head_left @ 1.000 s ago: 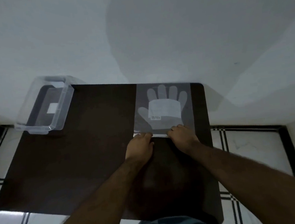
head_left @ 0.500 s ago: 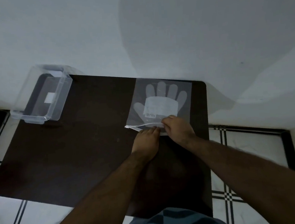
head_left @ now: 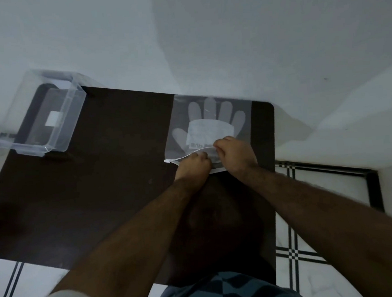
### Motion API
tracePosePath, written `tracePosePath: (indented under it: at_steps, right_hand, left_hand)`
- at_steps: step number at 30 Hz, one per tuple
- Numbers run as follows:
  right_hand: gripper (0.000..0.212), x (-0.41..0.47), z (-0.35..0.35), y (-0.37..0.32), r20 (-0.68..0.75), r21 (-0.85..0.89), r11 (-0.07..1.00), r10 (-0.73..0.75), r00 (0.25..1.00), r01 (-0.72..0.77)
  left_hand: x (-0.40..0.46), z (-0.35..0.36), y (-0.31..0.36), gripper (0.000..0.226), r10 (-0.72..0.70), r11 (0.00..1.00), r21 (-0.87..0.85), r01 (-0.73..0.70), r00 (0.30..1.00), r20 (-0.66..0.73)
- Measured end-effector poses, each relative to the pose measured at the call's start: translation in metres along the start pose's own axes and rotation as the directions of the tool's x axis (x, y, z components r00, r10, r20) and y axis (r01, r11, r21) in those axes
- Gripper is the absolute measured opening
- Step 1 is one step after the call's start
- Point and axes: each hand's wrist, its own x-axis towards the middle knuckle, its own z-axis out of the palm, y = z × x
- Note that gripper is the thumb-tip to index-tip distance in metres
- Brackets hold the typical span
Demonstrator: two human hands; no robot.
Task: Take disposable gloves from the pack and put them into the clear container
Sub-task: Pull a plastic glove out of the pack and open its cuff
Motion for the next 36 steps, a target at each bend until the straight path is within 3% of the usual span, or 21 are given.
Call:
tracePosePath:
  at_steps: [9,17,21,26,36]
  right_hand:
    - [0.022,0.015,-0.002,0.008,-0.020,0.067,0.998,0.007,1.000,-0.005]
    - [0.019,0.025,-0.002,0.018,-0.067,0.103,0.995,-0.004,0.998,0.011]
    - [0.022,0.033,0.000,0.027,0.026,0.095,0.995,-0.021,0.999,0.018]
    - [0.062,0.036,0.007,0.035,0.243,-0.022,1.000,-0.013,0.970,0.019]
    - [0.074,0.035,0.003,0.018,0.432,-0.090,0.994,0.094,0.897,-0.061]
  left_hand:
    - [0.024,-0.008,0.000,0.026,0.088,0.983,0.167,-0.079,0.995,-0.048]
    - [0.040,-0.009,-0.003,0.029,0.254,0.948,0.220,-0.230,0.963,-0.087]
    - [0.028,-0.006,-0.012,0.022,0.339,0.924,0.241,-0.298,0.928,-0.154]
    - [0.014,-0.002,-0.018,0.017,0.423,0.899,0.251,-0.360,0.863,-0.276]
    - [-0.028,0.014,-0.024,0.003,0.499,0.866,0.235,-0.441,0.793,-0.350]
